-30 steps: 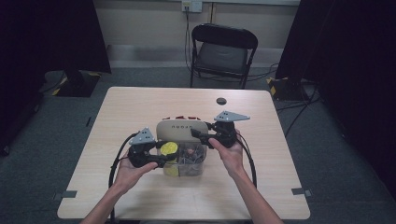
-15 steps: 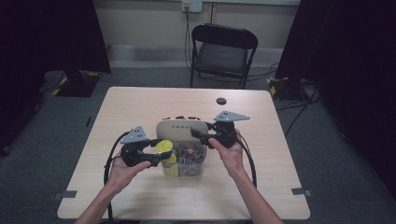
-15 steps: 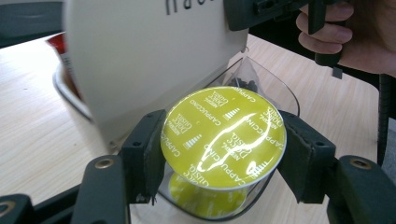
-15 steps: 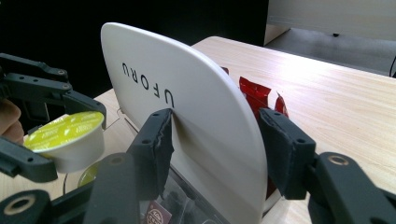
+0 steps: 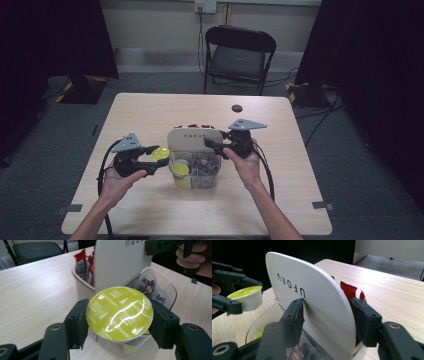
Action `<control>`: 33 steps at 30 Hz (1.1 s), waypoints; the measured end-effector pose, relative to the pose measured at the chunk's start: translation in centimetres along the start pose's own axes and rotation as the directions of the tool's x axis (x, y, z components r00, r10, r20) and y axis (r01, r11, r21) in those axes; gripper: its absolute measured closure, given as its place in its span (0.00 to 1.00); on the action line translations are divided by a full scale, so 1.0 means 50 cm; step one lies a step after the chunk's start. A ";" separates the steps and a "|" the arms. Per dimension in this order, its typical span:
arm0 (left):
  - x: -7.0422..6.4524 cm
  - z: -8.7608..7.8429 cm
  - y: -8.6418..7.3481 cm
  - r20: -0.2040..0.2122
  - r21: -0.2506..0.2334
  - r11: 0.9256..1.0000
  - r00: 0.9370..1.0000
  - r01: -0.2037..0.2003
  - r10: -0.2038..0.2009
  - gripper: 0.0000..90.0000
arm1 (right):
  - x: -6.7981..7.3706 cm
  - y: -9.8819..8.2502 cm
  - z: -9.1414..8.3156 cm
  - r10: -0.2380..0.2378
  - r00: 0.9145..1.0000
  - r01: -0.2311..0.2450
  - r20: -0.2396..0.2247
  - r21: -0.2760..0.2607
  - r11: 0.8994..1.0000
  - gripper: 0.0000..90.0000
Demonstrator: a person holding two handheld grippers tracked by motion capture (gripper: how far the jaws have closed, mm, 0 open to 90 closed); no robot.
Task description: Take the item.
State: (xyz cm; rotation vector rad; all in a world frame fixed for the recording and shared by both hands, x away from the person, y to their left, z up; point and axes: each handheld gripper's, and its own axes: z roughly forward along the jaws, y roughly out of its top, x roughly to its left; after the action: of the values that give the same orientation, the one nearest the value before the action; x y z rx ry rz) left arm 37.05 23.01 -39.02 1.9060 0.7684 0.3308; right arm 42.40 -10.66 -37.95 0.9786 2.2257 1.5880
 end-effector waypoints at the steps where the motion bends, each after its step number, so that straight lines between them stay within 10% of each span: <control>1: 0.000 0.000 0.000 0.000 0.000 1.000 1.000 0.000 0.000 0.43 | 0.000 0.000 0.000 0.000 1.000 0.000 0.000 0.000 1.000 0.50; 33: 0.110 -0.049 -0.040 -0.166 0.014 0.996 0.982 0.090 -0.086 0.43 | 0.003 0.004 0.007 -0.008 1.000 0.008 -0.003 0.010 1.000 0.49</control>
State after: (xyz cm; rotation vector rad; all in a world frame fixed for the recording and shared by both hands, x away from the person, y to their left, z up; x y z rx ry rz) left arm 39.16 28.85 -40.29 1.8750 0.9668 0.4306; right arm 42.55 -10.27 -37.86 0.9693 2.2383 1.5777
